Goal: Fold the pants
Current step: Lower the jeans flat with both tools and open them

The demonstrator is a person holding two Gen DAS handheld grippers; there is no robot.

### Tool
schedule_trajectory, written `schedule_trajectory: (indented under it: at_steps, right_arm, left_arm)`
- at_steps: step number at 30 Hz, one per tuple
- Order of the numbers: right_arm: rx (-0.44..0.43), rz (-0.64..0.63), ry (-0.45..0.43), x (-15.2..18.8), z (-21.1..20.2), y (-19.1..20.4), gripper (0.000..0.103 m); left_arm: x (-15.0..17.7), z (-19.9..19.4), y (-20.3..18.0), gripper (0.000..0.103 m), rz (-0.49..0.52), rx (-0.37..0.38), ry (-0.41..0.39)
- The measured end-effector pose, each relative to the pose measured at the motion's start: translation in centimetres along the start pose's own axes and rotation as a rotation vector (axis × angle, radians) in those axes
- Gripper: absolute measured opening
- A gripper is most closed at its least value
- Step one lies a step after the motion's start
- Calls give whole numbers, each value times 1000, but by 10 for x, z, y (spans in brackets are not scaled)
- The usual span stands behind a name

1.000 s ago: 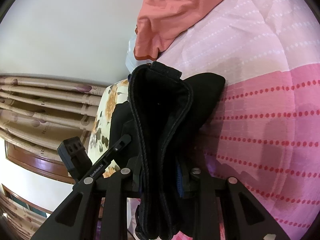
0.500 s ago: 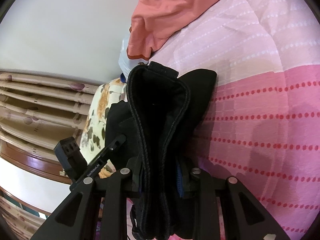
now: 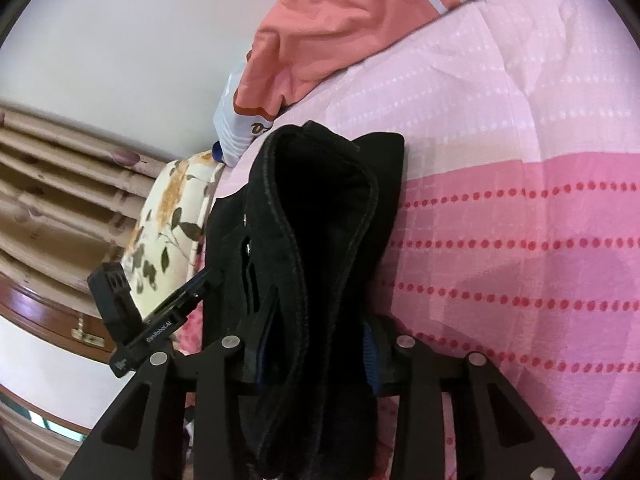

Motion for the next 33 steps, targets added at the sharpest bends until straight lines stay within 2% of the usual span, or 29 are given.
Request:
schedule_trajectory:
  at_steps: [1, 3, 5, 7, 12, 14, 17, 22, 29, 33]
  right_arm:
    - [12, -9, -7, 0, -1, 1, 37]
    - [41, -24, -20, 0, -2, 4, 42]
    - [91, -44, -51, 0, -7, 10, 55]
    - [152, -80, -100, 0, -15, 18, 68]
    - [262, -213, -239, 5, -41, 52, 78]
    - [286, -255, -267, 9, -47, 63, 89]
    - [320, -310, -290, 21, -53, 79, 97]
    - [378, -372, -285, 42, -51, 95, 99]
    - [522, -413, -328, 64, -63, 114, 101]
    - [529, -446, -376, 72, -79, 128, 101]
  left_arm:
    - [1, 0, 2, 73, -6, -11, -2]
    - [3, -2, 4, 77, -10, -38, -10]
    - [3, -5, 4, 80, -3, -74, -17]
    - [4, -8, 2, 80, 9, -100, -21]
    - [2, -22, -6, 80, 36, -137, -51]
    - [0, -29, -9, 81, 35, -154, -69]
    - [-1, -42, -14, 83, 24, -146, -98]
    - [-3, -72, -23, 89, 8, -160, -180]
    - [0, -124, -48, 100, 61, -190, -328]
    - [2, -156, -64, 103, 81, -169, -386]
Point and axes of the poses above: each gripper's, at about its wrist camera, not at the fingertips, and z roughly the way its jaws point, y to its left, x to its underside, the point moved 4 cm from there along z, roughly the way its jaws point, and after that the axes turned 4 degrees about -y, right-handed, at the moved point
